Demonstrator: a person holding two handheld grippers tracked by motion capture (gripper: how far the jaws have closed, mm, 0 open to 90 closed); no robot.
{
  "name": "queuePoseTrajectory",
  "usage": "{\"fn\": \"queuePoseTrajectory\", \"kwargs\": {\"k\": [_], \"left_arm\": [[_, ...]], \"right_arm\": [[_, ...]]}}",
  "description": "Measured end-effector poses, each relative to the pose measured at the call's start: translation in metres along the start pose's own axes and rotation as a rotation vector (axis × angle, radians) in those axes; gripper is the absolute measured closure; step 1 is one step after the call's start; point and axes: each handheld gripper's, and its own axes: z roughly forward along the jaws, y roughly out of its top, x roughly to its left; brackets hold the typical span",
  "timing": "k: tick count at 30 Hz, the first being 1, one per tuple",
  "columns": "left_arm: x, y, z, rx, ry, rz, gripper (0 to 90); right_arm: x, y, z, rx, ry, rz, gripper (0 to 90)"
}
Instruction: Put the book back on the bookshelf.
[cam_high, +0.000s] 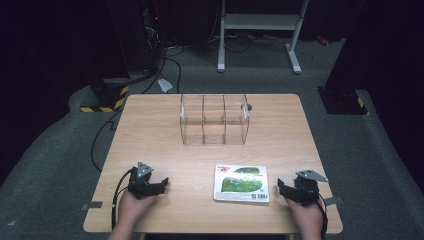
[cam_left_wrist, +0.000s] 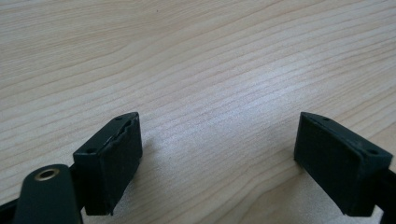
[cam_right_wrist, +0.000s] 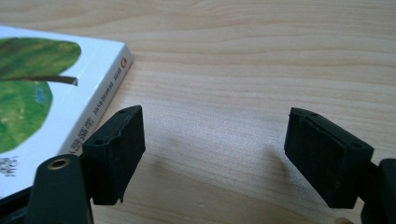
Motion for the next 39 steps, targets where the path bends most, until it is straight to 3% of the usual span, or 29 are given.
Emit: {"fn": "queuePoseTrajectory", "kwargs": {"k": [6,10,15,20,26,34,39], "left_arm": [[0.002,0.003,0.0,0.014,-0.005,0.006,17.7],[-0.001,0.002,-0.004,-0.002,-0.017,-0.009,17.7],[-0.005,0.006,-0.006,-0.023,-0.056,-0.024,17.6],[-0.011,0.01,-0.008,-0.05,-0.1,-0.041,17.5],[-0.031,0.014,-0.006,-0.055,-0.155,-0.022,16.4],[-0.07,0.02,0.001,-0.06,-0.206,0.062,15.9],[-0.092,0.022,0.003,-0.062,-0.286,0.054,15.9]], "right_arm": [[0.002,0.006,-0.018,-0.053,0.009,-0.009,20.6],[0.008,0.007,-0.024,-0.061,0.018,-0.022,20.8],[0.02,0.007,-0.025,-0.062,0.06,-0.039,20.4],[0.035,0.005,-0.021,-0.043,0.132,-0.053,22.2],[0.054,0.002,-0.014,0.0,0.18,-0.076,22.5],[0.068,-0.001,-0.008,0.036,0.207,-0.089,24.0],[0.072,-0.004,-0.002,0.06,0.214,-0.098,23.9]]}}
